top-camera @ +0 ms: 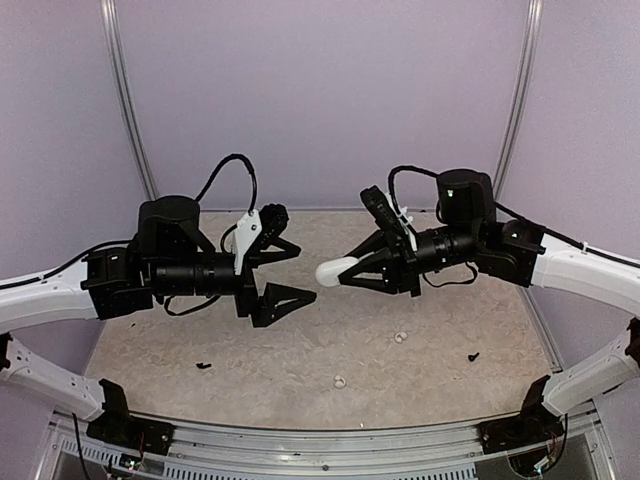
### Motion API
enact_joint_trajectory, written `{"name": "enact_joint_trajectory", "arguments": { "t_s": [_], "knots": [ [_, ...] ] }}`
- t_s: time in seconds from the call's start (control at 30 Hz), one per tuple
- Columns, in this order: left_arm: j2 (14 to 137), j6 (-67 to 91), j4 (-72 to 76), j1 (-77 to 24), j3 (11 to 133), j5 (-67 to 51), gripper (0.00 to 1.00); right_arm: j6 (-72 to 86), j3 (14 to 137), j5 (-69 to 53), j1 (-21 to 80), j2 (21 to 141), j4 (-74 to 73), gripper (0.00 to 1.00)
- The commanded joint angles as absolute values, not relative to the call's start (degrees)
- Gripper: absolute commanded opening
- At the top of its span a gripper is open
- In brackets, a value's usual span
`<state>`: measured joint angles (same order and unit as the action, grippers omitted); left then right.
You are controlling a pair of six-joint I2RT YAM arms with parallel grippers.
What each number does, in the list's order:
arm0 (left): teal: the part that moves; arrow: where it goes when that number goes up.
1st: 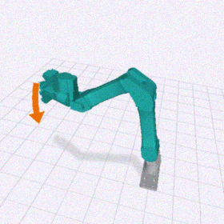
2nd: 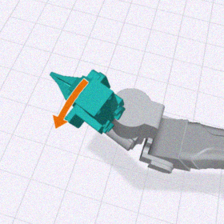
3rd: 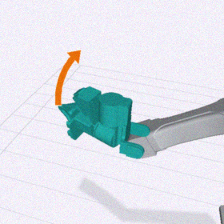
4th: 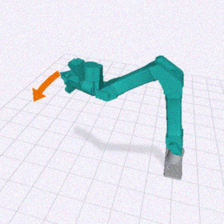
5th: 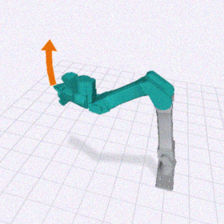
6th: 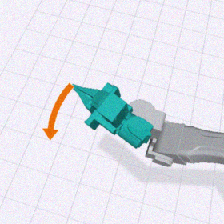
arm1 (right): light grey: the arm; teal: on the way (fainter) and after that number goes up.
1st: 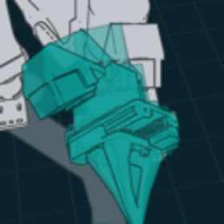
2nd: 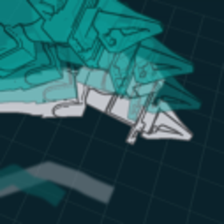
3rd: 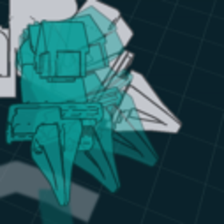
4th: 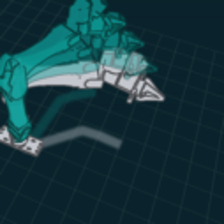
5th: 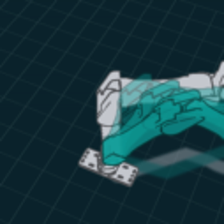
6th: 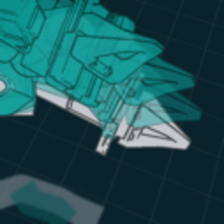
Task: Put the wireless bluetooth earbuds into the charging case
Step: Pass from the left arm to the right, then pass from the right arm to the left
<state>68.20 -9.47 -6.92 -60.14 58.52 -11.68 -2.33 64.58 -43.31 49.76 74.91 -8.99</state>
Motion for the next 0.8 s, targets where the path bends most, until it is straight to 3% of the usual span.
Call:
{"name": "enact_joint_trajectory", "arguments": {
  "t_s": [0.0, 0.43, 0.77],
  "knots": [
    [62.61, -5.50, 11.43, -60.07, 51.58, -7.34, 0.94, 4.49, 61.36, -44.58, 48.87, 71.35, 5.48, 0.11],
    [68.35, 3.14, 29.57, -60.55, 48.79, -15.80, 0.63, 10.29, 56.25, -46.66, 48.93, 69.80, 22.06, 0.11],
    [71.90, 5.66, 34.50, -60.62, 49.43, -17.93, 0.49, 11.25, 55.20, -45.89, 49.27, 69.96, 25.00, 0.11]
  ]
}}
